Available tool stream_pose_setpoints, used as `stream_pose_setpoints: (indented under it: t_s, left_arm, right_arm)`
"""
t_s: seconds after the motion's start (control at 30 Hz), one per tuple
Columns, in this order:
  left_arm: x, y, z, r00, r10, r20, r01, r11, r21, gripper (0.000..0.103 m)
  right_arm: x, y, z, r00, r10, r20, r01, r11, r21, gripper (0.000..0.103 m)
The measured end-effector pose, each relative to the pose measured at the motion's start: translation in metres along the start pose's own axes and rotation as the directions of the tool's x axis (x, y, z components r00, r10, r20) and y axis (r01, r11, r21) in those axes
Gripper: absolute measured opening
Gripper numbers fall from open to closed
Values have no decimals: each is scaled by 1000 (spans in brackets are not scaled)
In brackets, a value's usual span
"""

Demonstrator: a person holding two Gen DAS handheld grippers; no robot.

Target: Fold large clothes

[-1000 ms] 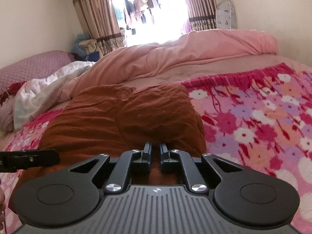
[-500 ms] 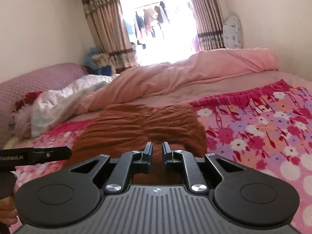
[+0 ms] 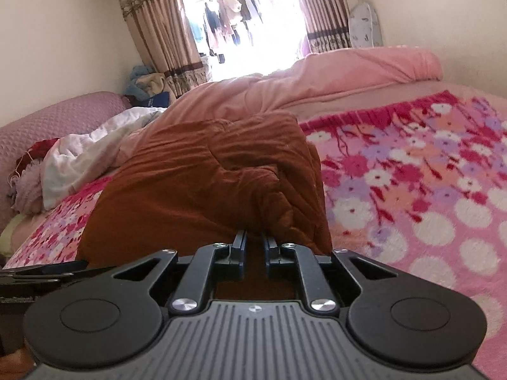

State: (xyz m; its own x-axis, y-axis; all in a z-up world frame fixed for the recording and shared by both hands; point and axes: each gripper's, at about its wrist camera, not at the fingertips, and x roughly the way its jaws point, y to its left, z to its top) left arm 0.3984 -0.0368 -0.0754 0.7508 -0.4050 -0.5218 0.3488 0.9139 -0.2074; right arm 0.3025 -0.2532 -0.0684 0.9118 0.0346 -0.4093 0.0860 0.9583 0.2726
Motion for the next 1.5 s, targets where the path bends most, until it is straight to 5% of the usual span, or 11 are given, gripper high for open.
stream_pose_setpoints:
  t_s: [0.37, 0.5, 0.7, 0.97, 1.5]
  left_arm:
    - [-27, -9, 7, 999, 42, 32, -43, 999, 30, 93]
    - [-66, -13, 4, 996, 71, 61, -70, 997, -7, 93]
    - [-129, -25, -14, 985, 158, 64, -156, 987, -36, 94]
    - [-181, -36, -56, 979, 204, 23, -203, 978, -40, 94]
    - [-215, -49, -101, 982, 188, -23, -189, 981, -49, 94]
  right_arm:
    - [-10, 8, 7, 1000, -22, -15, 22, 1000, -16, 15]
    - [-46, 21, 12, 999, -43, 14, 43, 999, -30, 48]
    - [-102, 43, 4, 996, -82, 43, 85, 993, -87, 71]
    - [-151, 60, -28, 991, -128, 29, 131, 985, -113, 77]
    - [-198, 60, -71, 989, -148, 12, 149, 984, -103, 78]
